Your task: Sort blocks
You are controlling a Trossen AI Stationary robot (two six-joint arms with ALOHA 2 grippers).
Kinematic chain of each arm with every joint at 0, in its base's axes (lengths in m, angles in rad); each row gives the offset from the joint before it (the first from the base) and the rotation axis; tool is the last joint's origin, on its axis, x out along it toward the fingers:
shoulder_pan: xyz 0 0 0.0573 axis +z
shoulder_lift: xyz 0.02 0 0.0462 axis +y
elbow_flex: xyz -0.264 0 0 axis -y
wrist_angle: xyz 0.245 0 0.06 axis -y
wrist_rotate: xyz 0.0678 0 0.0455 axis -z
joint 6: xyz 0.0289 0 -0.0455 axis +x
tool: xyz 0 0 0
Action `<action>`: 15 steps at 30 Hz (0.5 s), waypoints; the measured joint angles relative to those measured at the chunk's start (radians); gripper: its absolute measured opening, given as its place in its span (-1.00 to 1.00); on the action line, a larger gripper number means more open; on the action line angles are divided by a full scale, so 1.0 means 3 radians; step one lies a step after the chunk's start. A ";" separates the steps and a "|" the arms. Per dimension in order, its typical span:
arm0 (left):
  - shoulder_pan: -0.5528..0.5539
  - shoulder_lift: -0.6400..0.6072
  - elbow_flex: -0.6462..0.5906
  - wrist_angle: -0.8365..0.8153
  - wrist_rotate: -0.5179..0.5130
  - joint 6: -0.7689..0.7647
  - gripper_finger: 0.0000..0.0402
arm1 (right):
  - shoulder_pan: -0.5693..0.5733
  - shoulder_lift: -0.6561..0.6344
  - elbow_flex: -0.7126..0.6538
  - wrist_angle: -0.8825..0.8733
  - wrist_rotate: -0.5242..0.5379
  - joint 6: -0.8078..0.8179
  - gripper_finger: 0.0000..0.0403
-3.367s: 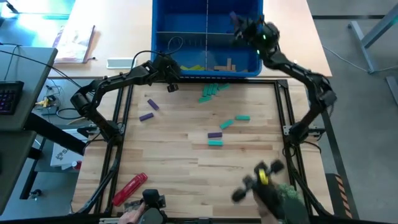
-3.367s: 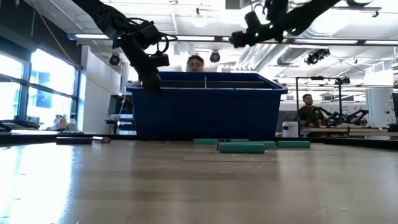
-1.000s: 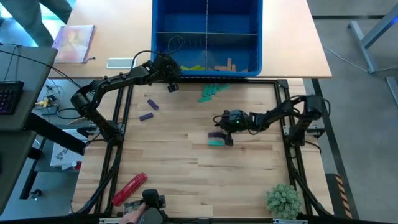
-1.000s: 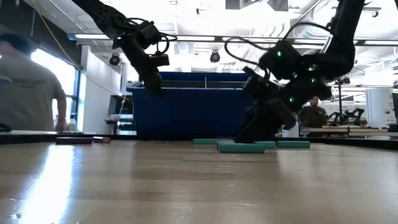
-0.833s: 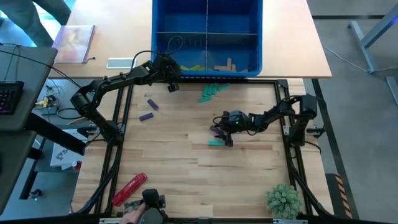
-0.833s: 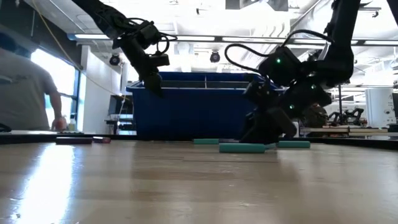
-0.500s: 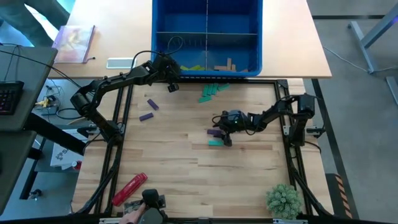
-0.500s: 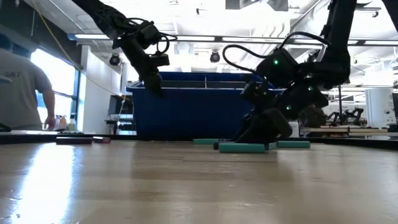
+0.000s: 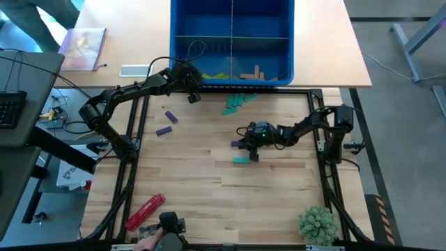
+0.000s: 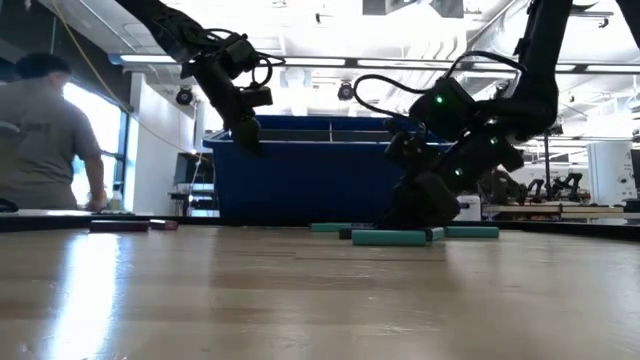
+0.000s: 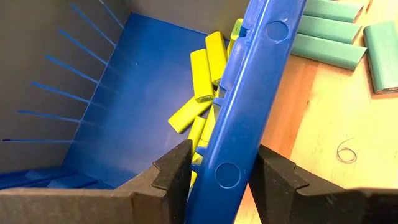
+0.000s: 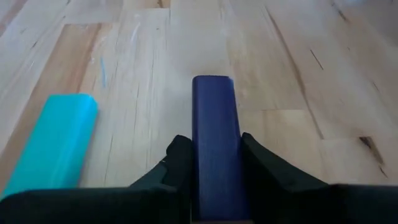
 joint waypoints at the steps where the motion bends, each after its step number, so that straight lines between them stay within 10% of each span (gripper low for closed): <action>1: 0.0000 0.0000 0.0000 0.0000 0.0000 0.0000 -0.38 | -0.0001 -0.0041 0.0033 -0.0050 -0.0020 0.0014 -0.58; 15: 0.0001 0.0000 -0.0001 0.0021 0.0036 -0.0014 -0.38 | -0.0574 -0.1366 0.1710 -0.1945 0.0346 -0.1421 -0.58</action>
